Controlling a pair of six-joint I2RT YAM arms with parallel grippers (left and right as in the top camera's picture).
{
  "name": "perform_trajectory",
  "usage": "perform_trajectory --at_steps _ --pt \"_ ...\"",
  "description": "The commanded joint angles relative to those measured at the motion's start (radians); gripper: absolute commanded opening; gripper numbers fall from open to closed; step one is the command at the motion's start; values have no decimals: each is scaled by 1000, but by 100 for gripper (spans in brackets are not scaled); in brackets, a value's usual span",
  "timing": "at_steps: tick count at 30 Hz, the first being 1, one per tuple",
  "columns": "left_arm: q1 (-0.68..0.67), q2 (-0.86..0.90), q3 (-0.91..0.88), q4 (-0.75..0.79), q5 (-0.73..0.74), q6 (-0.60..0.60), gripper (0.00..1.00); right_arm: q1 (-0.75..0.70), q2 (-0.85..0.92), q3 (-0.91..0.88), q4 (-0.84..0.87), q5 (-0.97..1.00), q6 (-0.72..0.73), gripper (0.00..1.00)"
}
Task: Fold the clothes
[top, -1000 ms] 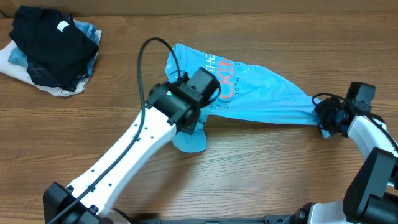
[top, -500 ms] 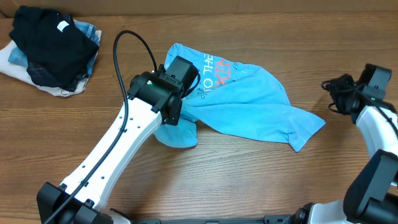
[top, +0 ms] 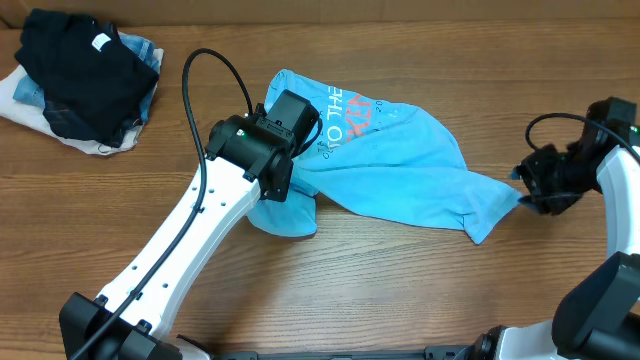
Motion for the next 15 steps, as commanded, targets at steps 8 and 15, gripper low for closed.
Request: perform_trajectory --at_steps 8,15 --pt "6 1 14 26 15 -25 4 -2 -15 -257 153 30 -98 61" --pt "6 1 14 22 14 -24 4 -2 -14 -407 360 -40 -98 72"
